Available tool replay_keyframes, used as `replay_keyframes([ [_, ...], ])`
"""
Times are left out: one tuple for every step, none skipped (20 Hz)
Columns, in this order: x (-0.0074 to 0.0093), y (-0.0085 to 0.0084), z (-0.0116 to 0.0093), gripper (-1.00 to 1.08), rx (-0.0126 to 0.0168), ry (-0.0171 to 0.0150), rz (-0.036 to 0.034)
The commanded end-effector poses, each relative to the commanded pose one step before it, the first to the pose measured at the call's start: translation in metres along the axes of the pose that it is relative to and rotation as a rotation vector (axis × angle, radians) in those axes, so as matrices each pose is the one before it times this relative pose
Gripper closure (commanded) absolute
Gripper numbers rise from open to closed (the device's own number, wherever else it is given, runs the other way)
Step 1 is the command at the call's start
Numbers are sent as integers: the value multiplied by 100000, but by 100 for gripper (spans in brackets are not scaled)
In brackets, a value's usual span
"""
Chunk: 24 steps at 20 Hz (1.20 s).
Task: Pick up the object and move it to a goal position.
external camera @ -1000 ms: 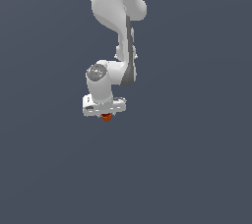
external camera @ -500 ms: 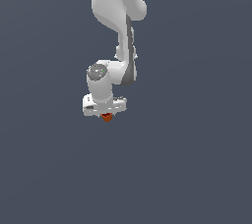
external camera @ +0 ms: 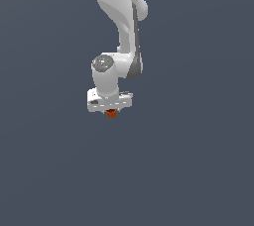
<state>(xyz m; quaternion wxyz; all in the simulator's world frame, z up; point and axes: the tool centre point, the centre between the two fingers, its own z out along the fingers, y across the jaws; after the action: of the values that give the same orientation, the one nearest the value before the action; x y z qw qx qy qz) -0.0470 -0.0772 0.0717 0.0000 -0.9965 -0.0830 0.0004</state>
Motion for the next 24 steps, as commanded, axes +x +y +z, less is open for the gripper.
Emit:
replay_keyframes([
  [-170, -1040, -1520, 108, -46, 163, -56],
  [-99, -495, -684, 108, -64, -21, -13],
  [-110, -516, -735, 108, 0, 0, 0],
  [-117, -550, -785, 108, 0, 0, 0],
  [-123, -582, -833, 108, 0, 0, 0],
  [-129, -611, -876, 108, 0, 0, 0],
  [-128, -647, -905, 108, -63, -25, -10],
  [-135, -645, -929, 108, 0, 0, 0],
  [-136, -654, -945, 108, 0, 0, 0],
  [-133, -679, -960, 108, -66, -20, -7],
  [-139, -677, -983, 108, 0, 0, 0],
  [-138, -703, -1004, 108, -47, -13, -5],
  [-143, -709, -1033, 108, 0, 0, 0],
  [-141, -730, -1045, 108, -47, -13, -5],
  [-142, -717, -1048, 108, 0, 0, 0],
  [-137, -730, -1044, 108, -46, -13, -7],
  [-138, -716, -1048, 108, 0, 0, 0],
  [-136, -716, -1048, 108, 0, 0, 0],
  [-134, -716, -1048, 108, 0, 0, 0],
  [-127, -737, -1041, 108, -42, -16, -18],
  [-130, -717, -1049, 108, 0, 0, 0],
  [-127, -715, -1046, 108, 0, 0, 0],
  [-123, -711, -1038, 108, 0, 0, 0],
  [-119, -707, -1032, 108, 0, 0, 0],
])
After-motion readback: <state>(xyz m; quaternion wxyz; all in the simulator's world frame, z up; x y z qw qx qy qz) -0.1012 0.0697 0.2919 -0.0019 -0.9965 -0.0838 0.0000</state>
